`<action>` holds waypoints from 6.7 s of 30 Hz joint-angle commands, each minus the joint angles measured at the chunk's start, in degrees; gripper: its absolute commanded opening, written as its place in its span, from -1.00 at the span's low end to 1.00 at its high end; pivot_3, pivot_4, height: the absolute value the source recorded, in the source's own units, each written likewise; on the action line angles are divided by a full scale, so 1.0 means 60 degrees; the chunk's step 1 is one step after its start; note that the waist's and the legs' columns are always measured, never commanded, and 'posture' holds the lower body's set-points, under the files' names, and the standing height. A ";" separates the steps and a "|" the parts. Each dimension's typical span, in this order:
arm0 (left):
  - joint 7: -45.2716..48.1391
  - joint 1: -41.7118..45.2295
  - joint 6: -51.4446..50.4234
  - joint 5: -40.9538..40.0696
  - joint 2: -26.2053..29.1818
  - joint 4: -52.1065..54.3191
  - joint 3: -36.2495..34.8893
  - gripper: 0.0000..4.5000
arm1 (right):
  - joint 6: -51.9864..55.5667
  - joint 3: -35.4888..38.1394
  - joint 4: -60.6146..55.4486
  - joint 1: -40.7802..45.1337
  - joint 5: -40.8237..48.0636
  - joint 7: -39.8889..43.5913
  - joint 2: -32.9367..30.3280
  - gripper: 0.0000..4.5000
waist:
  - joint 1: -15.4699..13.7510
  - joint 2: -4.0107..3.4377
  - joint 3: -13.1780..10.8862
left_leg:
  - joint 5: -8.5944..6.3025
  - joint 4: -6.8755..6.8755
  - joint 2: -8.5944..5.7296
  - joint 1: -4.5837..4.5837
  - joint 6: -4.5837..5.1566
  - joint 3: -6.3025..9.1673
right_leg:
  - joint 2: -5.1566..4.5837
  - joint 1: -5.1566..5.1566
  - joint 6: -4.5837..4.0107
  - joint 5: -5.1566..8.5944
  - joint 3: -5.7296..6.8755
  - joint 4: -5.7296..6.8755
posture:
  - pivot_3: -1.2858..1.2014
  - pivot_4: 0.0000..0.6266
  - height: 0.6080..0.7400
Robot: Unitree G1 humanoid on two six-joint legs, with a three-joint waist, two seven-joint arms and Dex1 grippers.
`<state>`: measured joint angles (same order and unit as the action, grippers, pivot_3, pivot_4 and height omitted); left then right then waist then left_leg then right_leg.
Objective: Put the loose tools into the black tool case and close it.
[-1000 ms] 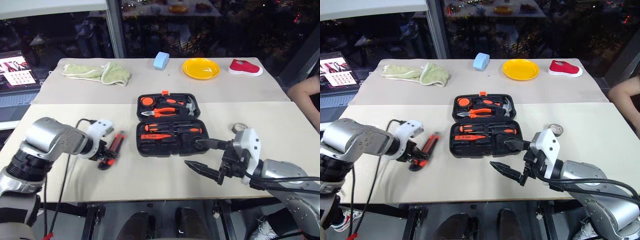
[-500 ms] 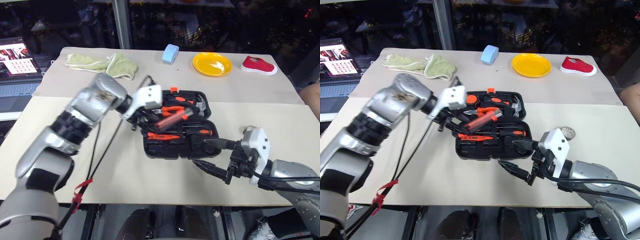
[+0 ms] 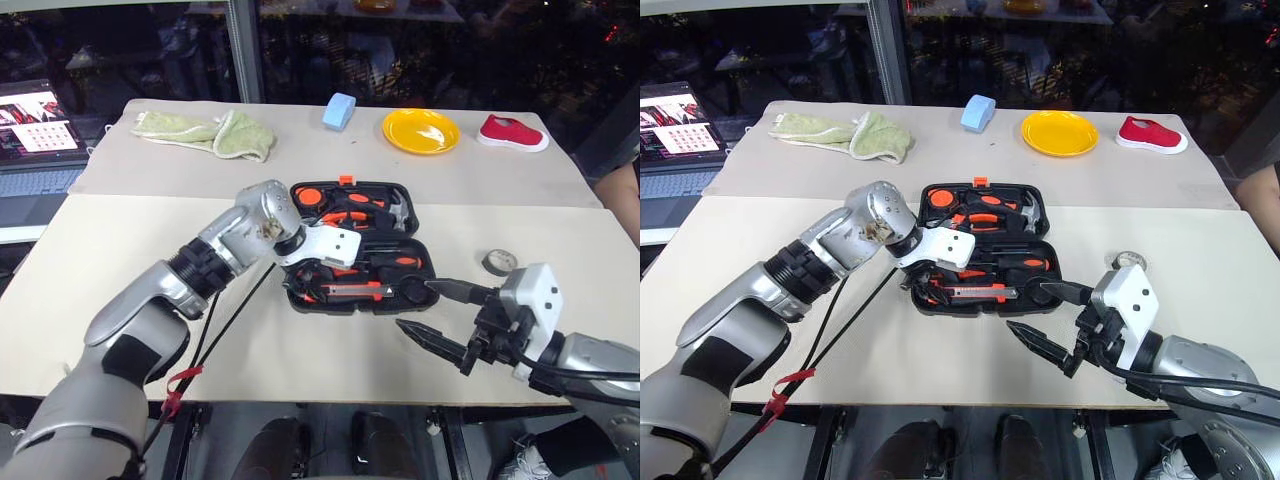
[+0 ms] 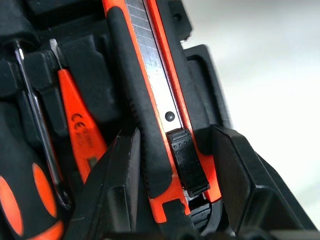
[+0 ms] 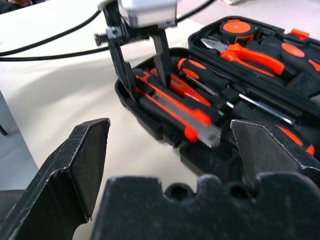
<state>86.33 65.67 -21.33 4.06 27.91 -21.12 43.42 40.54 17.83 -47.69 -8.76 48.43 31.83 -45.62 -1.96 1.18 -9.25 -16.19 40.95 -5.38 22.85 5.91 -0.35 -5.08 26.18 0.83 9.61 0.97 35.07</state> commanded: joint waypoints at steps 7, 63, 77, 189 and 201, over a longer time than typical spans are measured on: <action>0.0156 -0.0166 -0.0205 0.0170 -0.0275 -0.0211 -0.0559 0.31 | -0.0094 -0.0111 -0.0187 0.0167 0.0055 -0.0128 0.0078 1.00 | -0.0023 0.0000 0.0000 | -0.0001 0.0001 0.0000 -0.0002 0.0002 0.0001 | 0.0000 -0.0001 0.0001 0.0000 0.0000 0.0004 | 0.03 -0.52 0.88; -0.1746 -0.3324 0.2726 -0.0993 -0.0822 -0.0401 -0.3681 -0.97 | 0.0109 0.0058 0.0030 0.0362 0.0472 -0.0145 -0.0137 1.00 | -0.0086 -0.0006 0.0007 | -0.0003 0.0008 -0.0008 -0.0016 -0.0002 -0.0006 | -0.0010 -0.0013 0.0010 -0.0009 -0.0003 0.0001 | 0.03 -0.52 0.88; -0.1940 -0.3146 0.3998 -0.0299 -0.1191 -0.1853 -0.3295 -0.97 | 0.0169 0.0098 0.0085 0.0456 0.0493 -0.0251 -0.0163 1.00 | -0.0132 -0.0008 0.0013 | -0.0062 0.0004 -0.0007 -0.0144 0.0066 -0.0001 | -0.0017 -0.0163 0.0020 -0.0007 0.0002 -0.0022 | 0.03 -0.52 0.88; -0.2130 -0.3942 -0.2216 -0.5858 0.1498 0.5837 -0.5491 1.00 | -0.1190 -0.3550 0.9945 0.8560 -0.6119 0.8219 -0.1647 -0.99 | 0.0426 -0.0066 -0.0023 | -0.0001 -0.0032 -0.0010 -0.0006 -0.0137 0.0010 | -0.0001 0.0022 -0.0014 -0.0016 0.0000 0.0002 | 0.03 -0.52 0.88; -0.1569 -0.4061 -0.1676 -0.5462 0.1883 0.5546 -0.5349 1.00 | -0.1189 -0.5240 0.6524 0.6893 -0.6719 0.6843 -0.1207 -0.99 | 0.0232 -0.0065 -0.0023 | -0.0011 0.0001 -0.0014 -0.0008 -0.0124 0.0001 | -0.0012 0.0010 -0.0002 -0.0024 0.0000 0.0008 | 0.03 -0.52 0.88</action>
<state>76.39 41.20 -32.62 -29.10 38.62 11.39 11.56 37.07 -12.96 -9.16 31.75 10.25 73.88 -52.52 -0.57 0.79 -9.39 -16.25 40.96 -5.46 22.81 5.17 -0.34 -5.14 26.24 0.81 9.47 0.98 35.12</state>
